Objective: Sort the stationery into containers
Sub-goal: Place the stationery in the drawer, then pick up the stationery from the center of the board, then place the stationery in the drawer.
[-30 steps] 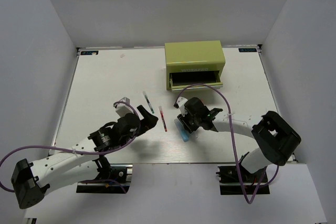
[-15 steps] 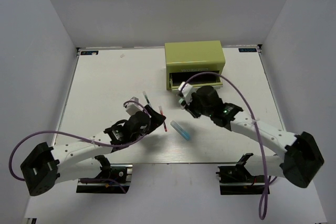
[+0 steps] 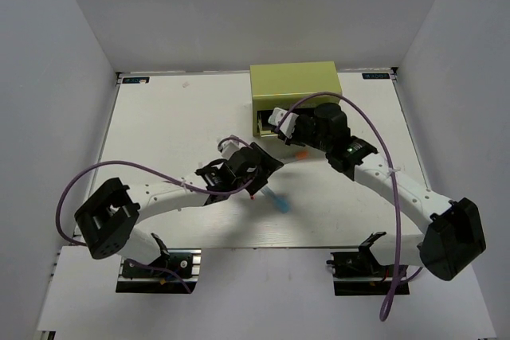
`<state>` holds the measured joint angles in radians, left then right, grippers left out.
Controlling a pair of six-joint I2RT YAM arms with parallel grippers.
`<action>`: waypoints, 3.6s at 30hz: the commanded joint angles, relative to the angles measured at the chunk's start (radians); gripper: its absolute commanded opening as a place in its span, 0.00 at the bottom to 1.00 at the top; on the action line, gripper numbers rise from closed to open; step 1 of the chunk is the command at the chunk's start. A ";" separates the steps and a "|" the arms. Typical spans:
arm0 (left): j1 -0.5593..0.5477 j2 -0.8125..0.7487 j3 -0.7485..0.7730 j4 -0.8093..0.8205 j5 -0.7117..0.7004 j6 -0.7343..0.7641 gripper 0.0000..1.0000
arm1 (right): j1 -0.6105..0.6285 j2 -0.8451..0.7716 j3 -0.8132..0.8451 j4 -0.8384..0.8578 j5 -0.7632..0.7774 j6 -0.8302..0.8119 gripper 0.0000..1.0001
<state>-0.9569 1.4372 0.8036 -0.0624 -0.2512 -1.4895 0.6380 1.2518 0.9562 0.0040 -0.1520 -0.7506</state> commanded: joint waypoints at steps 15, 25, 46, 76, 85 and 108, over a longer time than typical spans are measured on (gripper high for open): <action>0.004 0.150 0.180 -0.343 0.121 -0.183 0.90 | -0.188 0.268 0.296 -0.189 -0.379 -0.506 0.00; 0.004 0.204 0.212 -0.304 0.141 -0.183 0.91 | -0.210 0.273 0.277 -0.276 -0.402 -0.524 0.04; 0.014 0.371 0.351 -0.482 0.220 -0.164 0.81 | -0.244 0.204 0.234 -0.170 -0.365 -0.253 0.54; -0.014 0.097 0.326 -0.294 -0.012 0.262 0.18 | -0.308 -0.141 -0.075 -0.137 -0.356 -0.020 0.64; 0.007 0.002 0.273 -0.039 -0.212 0.305 0.15 | -0.342 -0.253 -0.197 -0.159 -0.370 -0.013 0.03; 0.067 0.423 0.621 0.076 -0.342 -0.084 0.05 | -0.403 -0.419 -0.320 -0.156 -0.304 0.046 0.07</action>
<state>-0.8909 1.8599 1.3758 -0.0158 -0.5667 -1.5326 0.2420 0.8516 0.6437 -0.1692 -0.4664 -0.7307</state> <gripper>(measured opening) 0.375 0.069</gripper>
